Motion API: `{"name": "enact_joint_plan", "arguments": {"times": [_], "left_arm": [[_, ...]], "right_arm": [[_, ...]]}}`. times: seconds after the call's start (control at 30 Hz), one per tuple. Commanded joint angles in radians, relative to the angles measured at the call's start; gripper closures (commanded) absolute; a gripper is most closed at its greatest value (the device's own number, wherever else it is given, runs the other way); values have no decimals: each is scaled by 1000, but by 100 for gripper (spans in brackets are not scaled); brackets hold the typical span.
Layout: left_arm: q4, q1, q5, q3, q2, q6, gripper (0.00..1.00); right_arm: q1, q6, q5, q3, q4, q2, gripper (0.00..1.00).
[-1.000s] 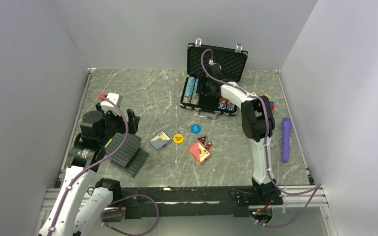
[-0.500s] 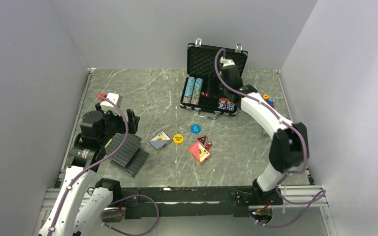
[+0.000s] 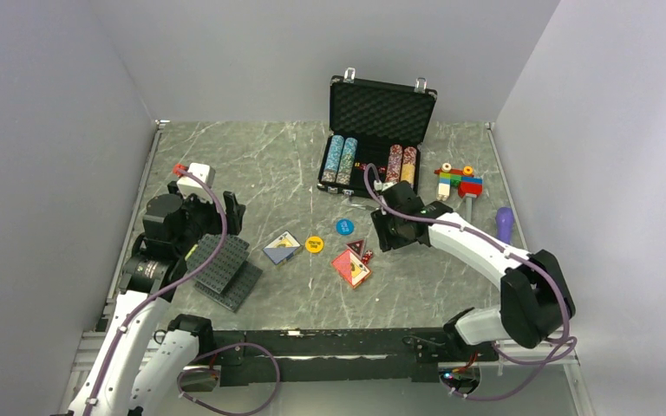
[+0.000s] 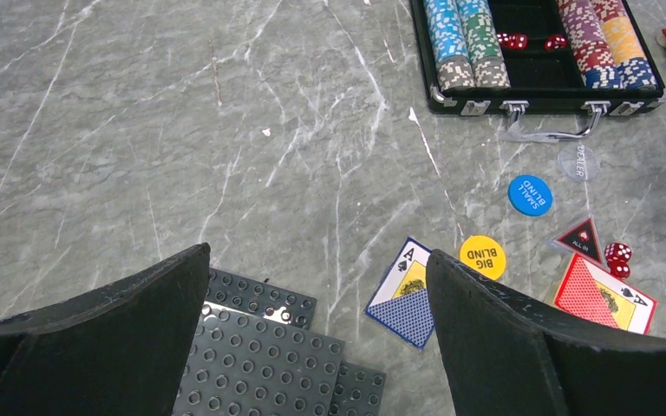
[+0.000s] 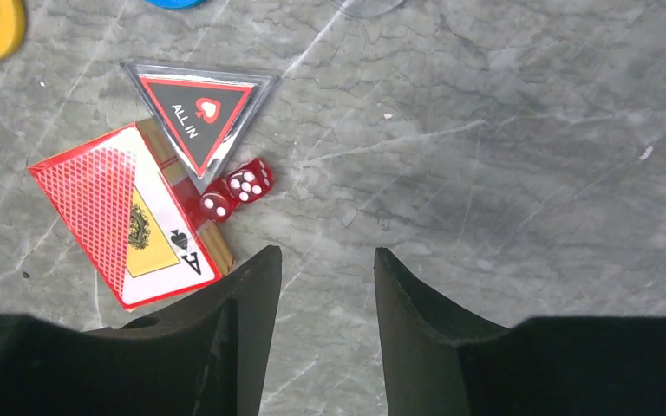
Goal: Pack up texas hold em set
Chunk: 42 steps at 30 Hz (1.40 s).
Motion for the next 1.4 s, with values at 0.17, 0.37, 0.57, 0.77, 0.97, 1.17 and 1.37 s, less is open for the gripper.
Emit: {"name": "enact_joint_plan", "arguments": {"times": [0.17, 0.37, 0.57, 0.77, 0.97, 1.17, 1.37], "left_arm": [[43, -3, -23, -6, -3, 24, 2], [43, -3, -20, -5, 0, 22, 2], [42, -3, -19, -5, -2, 23, 2], [41, -3, -18, -5, -5, 23, 2], [41, -3, -18, -5, -5, 21, 2], [42, -2, -16, -5, -7, 21, 2], [42, -3, -13, -5, -7, 20, 2]], "right_arm": [[53, -46, -29, 70, -11, 129, 53], [87, -45, -11, 90, 14, 193, 52], [106, -43, -11, 92, 52, 232, 51], [112, -45, -15, 87, 90, 239, 52], [115, -49, -8, 91, 98, 256, 56], [117, -48, -10, 86, 108, 257, 61], [116, -46, -10, 85, 118, 259, 68]]}}
